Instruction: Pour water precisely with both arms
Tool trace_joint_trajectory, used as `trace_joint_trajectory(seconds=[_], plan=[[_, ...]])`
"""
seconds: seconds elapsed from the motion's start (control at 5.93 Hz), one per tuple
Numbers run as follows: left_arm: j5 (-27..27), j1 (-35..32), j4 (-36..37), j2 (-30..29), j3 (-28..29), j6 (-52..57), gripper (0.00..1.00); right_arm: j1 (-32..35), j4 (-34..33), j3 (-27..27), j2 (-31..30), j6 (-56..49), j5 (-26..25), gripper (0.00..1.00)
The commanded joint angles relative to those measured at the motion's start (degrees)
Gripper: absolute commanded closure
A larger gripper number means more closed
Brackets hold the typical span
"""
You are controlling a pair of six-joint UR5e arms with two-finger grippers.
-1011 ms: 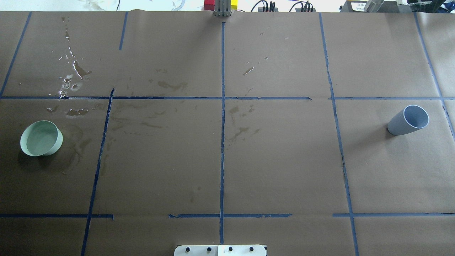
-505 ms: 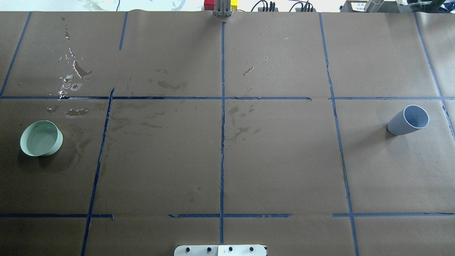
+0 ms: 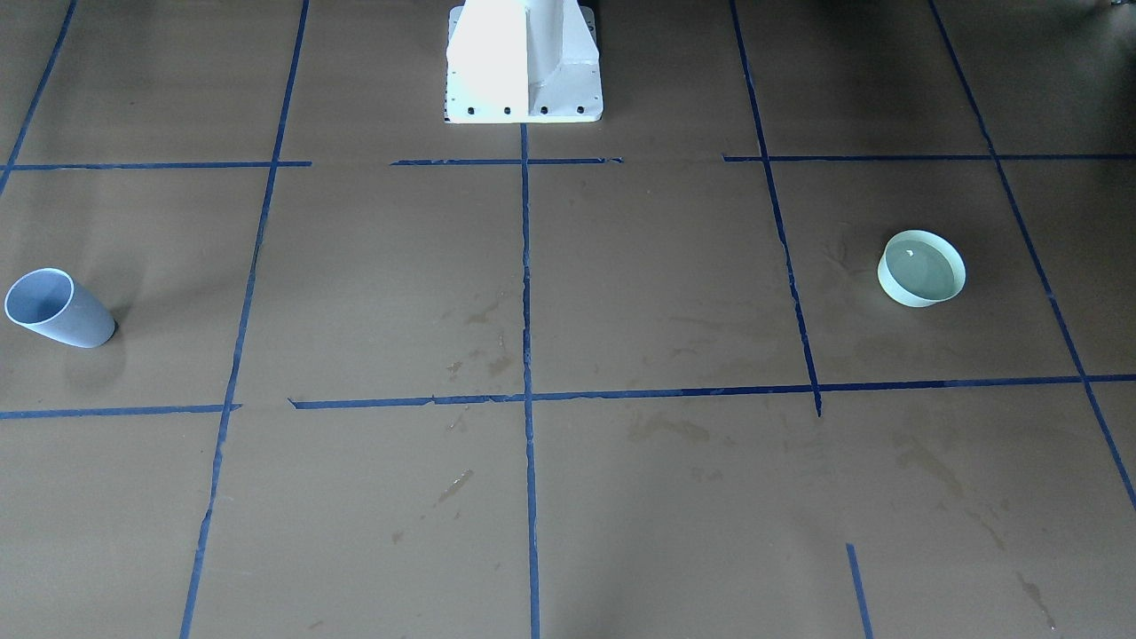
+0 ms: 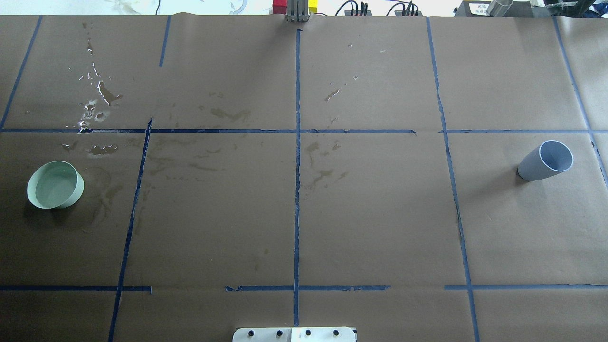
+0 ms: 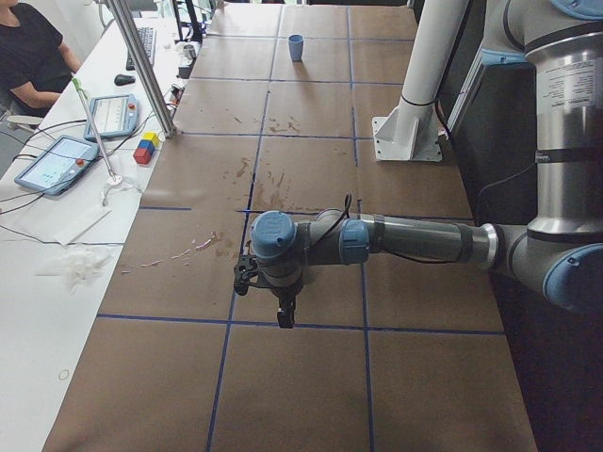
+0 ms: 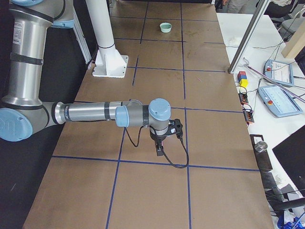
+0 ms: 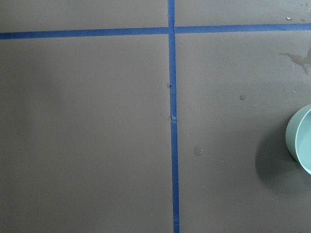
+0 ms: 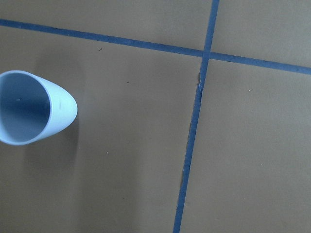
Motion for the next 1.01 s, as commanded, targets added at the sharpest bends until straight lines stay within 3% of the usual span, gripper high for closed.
trace_joint_trajectory(seconds=[0.0,0.84], plan=[[0.00,0.06,0.27,-0.20,0.02,0.03,0.00,0.00,0.21,-0.79,0.56,2.83,1.27,0.00],[-0.62,-0.03,0.54,-0.20,0.03,0.47,0.00,0.00,0.21,-3.16,3.46,2.40,0.83,0.00]])
